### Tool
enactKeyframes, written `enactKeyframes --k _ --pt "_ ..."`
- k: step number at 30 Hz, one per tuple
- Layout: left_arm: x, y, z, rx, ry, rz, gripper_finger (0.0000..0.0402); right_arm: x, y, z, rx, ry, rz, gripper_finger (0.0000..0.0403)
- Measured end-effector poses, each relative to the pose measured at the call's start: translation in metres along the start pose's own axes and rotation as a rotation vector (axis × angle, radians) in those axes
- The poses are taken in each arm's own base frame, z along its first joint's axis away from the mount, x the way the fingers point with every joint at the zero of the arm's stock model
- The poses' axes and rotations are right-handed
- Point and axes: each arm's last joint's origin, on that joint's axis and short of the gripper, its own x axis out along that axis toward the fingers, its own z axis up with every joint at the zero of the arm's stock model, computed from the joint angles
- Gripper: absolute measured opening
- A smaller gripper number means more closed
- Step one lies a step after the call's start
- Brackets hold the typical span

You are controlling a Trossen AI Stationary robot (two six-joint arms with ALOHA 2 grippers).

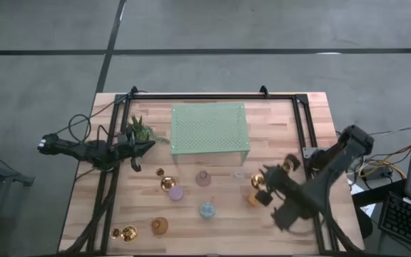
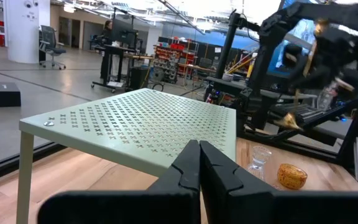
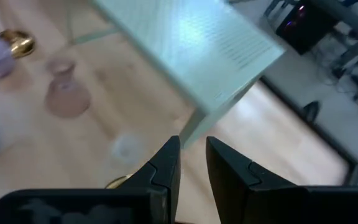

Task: Pick & Place candle stick holders
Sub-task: Put the bottom right gold candle holder on the shelf

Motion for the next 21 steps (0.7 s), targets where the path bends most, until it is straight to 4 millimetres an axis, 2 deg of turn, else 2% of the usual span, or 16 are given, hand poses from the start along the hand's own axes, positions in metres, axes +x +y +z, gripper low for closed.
enactKeyframes --k 6,14,21 --pt "0.0 0.0 0.0 0.0 0.0 0.0 0.0003 0.024 -0.033 0.043 -0.041 0.005 -0.013 0.0066" --pt "0.0 0.0 0.0 0.0 0.0 0.0 0.0003 0.058 -0.072 0.103 -0.063 -0.086 0.015 0.0066" --pt "0.0 0.0 0.0 0.0 0.0 0.0 0.0003 0.095 -0.1 0.134 -0.089 -0.082 0.049 0.0066"
